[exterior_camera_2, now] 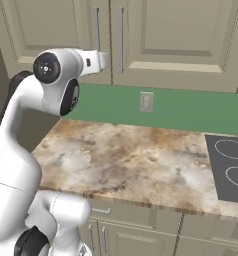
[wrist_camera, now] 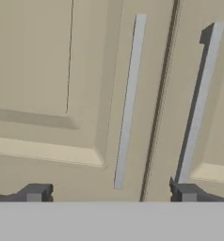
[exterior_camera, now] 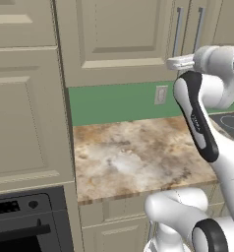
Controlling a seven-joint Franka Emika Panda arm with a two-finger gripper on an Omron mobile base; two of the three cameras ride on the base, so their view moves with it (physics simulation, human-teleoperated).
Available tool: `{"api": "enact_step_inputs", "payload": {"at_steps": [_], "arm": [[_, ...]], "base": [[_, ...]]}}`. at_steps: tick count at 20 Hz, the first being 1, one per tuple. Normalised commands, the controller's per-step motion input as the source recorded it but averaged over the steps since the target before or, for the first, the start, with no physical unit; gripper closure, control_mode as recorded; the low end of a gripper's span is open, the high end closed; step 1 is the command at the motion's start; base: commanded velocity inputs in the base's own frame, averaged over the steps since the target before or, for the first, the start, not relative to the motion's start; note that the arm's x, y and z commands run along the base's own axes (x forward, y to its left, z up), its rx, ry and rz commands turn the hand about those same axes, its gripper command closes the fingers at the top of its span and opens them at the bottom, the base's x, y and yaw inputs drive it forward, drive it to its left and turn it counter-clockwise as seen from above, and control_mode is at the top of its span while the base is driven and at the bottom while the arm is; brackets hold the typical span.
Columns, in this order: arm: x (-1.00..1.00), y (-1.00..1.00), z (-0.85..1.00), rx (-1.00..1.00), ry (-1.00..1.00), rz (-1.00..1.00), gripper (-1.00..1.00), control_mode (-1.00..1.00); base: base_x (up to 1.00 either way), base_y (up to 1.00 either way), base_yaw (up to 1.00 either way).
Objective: Get the candle and the beer from the cabinet and move them to the dining counter.
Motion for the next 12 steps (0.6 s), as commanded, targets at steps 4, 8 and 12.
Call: {"api": "enact_step_inputs", "payload": {"at_steps": [4,8,12], "arm": [[0.0,0.0,0.29,0.06,-0.2,-0.1,-1.0,-1.0],[-0.02,0.0,0.19,0.09,-0.17,-0.12,-1.0,-1.0],[-0.12,0.02,0.04,0.02,-0.18,-0.11,-1.0,-1.0]], "base": [[0.0,0.0,0.0],[0.0,0.0,0.0],[0.0,0.0,0.0]]}}
